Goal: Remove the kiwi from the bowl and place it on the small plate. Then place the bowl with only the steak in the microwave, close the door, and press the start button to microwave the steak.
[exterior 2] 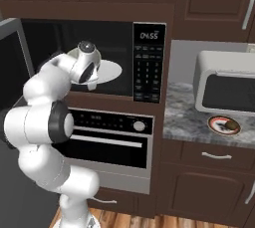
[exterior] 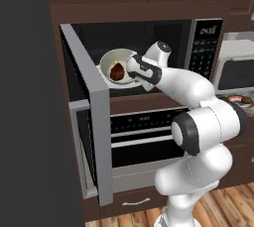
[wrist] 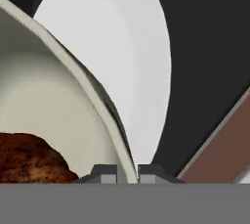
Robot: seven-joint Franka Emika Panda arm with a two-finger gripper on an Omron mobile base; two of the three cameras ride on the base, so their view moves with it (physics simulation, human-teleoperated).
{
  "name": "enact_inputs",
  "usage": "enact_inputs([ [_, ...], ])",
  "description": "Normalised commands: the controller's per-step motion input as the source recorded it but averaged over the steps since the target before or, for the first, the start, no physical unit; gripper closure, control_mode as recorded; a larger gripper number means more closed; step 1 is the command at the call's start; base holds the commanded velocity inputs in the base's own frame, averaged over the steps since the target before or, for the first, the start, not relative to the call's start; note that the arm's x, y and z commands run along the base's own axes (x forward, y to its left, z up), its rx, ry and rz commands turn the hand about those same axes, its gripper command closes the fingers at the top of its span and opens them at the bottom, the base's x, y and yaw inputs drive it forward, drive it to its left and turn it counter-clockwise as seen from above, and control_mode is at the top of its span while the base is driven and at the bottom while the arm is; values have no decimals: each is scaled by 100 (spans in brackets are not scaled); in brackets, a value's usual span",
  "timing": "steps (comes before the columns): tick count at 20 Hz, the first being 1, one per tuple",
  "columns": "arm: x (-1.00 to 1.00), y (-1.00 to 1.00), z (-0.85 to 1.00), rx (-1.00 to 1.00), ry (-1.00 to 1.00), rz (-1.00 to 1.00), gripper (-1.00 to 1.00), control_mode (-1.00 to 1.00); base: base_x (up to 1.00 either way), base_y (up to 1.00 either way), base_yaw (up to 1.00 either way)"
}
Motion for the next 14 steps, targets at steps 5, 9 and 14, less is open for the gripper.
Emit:
enact_inputs([
  [5,-14,0,2,0,-8,0,-100,-100,0,0,0],
  [9,-66,0,27,0,-37,0,-100,-100,0,0,0],
  [14,-94,-4,36,0,-39,0,-100,-100,0,0,0],
])
